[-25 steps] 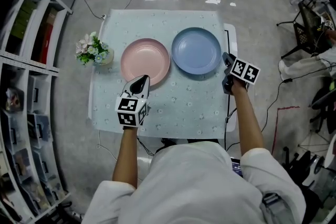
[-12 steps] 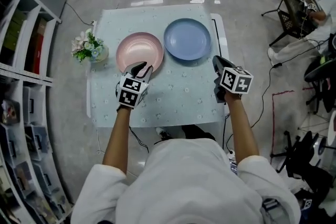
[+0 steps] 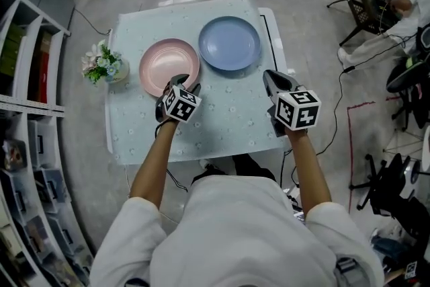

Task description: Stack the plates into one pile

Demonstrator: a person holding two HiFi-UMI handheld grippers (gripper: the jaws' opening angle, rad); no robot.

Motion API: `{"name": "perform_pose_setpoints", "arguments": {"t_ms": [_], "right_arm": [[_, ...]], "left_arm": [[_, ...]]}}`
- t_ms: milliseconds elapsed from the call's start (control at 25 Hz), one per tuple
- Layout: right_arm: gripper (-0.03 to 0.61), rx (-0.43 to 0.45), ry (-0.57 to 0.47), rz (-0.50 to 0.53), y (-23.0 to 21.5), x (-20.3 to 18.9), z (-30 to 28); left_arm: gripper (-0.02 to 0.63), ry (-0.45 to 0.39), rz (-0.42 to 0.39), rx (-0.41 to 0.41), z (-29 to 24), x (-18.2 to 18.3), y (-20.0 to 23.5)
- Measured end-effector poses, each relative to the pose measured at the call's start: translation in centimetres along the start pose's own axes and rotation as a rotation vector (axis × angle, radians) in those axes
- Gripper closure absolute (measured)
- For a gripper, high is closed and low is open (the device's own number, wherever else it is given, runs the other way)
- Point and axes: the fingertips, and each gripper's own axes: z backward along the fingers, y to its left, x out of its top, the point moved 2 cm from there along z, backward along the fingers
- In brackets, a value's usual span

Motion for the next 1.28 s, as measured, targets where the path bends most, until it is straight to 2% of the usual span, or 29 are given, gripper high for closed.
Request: {"name": "perform_pose_setpoints", "arguments": {"t_ms": [200, 320, 440, 680, 880, 1160, 1280], "right_arm": [[0.563, 0.031, 0.019, 0.071, 1.0, 0.0, -0.1], [0.564, 0.055, 0.03, 0.05, 1.2, -0.4, -0.1], [0.565, 0.056, 0.044, 0.041, 0.8, -1.0, -0.1], [0.565, 0.064, 0.059, 0.03, -0.4, -1.1, -0.4], [0.565, 0.084, 0.047, 0.038, -0.5, 0.2, -1.2], [0.565, 0.133, 0.006, 0.064, 0.9, 2.5, -1.7], [0.564, 0.147, -0.021, 0.07, 1.1, 3.6, -1.4]], "left_arm": [[0.417, 0.074, -0.026, 0.036, -3.2, -1.4, 0.4], [0.486, 0.081, -0.038, 0.055, -4.3, -1.8, 0.8], [0.525, 0.084, -0.05, 0.055, -4.9, -2.0, 0.7], [0.557, 0.102, -0.099, 0.094, -4.8, -1.8, 0.6], [0.572, 0.043, -0.14, 0.126, -2.3, -0.1, 1.6], [0.567, -0.063, -0.061, 0.14, 2.6, 2.2, 4.8], [0.563, -0.089, -0.086, 0.163, 3.9, 4.1, 5.9]]}}
